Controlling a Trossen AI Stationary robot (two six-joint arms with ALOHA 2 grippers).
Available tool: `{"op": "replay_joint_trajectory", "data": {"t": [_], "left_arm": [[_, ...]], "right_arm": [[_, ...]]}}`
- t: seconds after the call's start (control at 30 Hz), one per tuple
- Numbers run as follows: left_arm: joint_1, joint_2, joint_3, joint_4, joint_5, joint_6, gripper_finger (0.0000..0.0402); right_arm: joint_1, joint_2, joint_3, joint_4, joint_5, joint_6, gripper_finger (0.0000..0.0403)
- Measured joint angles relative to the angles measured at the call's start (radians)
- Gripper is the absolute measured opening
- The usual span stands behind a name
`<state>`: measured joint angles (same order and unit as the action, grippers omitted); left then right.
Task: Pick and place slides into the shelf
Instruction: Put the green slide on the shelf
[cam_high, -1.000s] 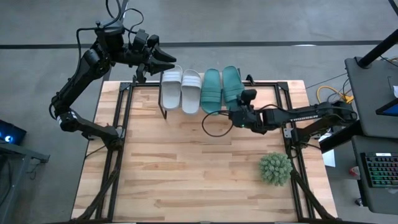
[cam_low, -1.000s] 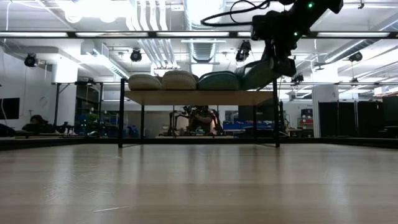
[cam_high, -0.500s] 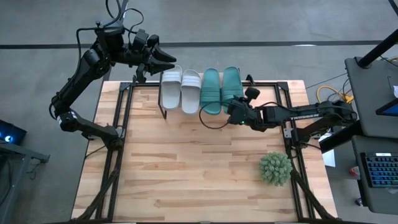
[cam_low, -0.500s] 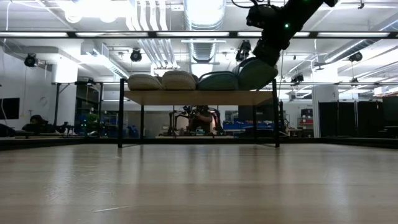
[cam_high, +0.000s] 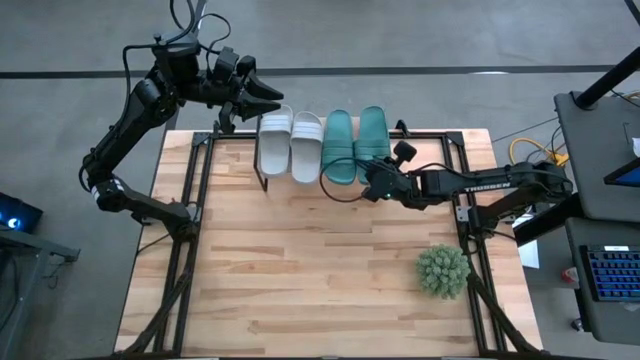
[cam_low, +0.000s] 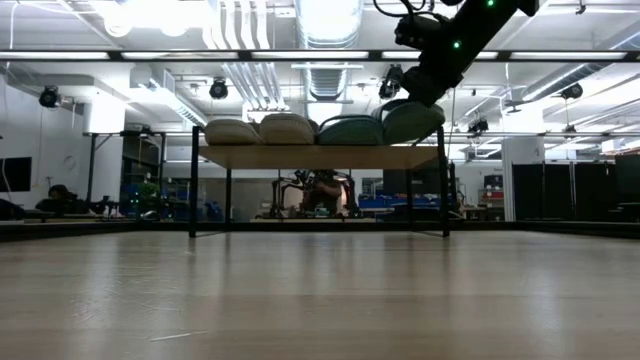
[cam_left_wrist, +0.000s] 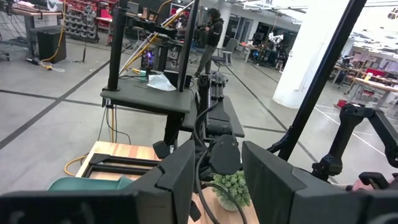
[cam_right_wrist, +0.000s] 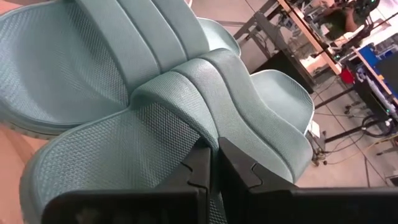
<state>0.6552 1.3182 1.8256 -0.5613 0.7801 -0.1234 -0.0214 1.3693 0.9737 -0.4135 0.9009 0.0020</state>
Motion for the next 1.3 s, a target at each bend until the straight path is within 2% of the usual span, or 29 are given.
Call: {"op": "replay_joint_trajectory", "data": {"t": [0.33,0.87,1.1,1.3], "left_arm": [[0.000,0.000,0.000,0.000,0.000,0.000,0.0118],[0.000,0.000,0.000,0.000,0.000,0.000,0.0118],[0.000,0.000,0.000,0.001,0.000,0.000,0.0118],[0.000,0.000,0.000,0.002,0.000,0.000,0.0118]], "right_arm": [[0.001,-0.001,0.032,-0.008,-0.020,-0.029,0.0039],[0.001,0.000,0.128,-0.138,-0.024,-0.003,0.0123],[0.001,0.000,0.170,-0.132,-0.026,-0.003,0.0128],[0.001,0.000,0.169,-0.143,-0.090,-0.006,0.0130]]}}
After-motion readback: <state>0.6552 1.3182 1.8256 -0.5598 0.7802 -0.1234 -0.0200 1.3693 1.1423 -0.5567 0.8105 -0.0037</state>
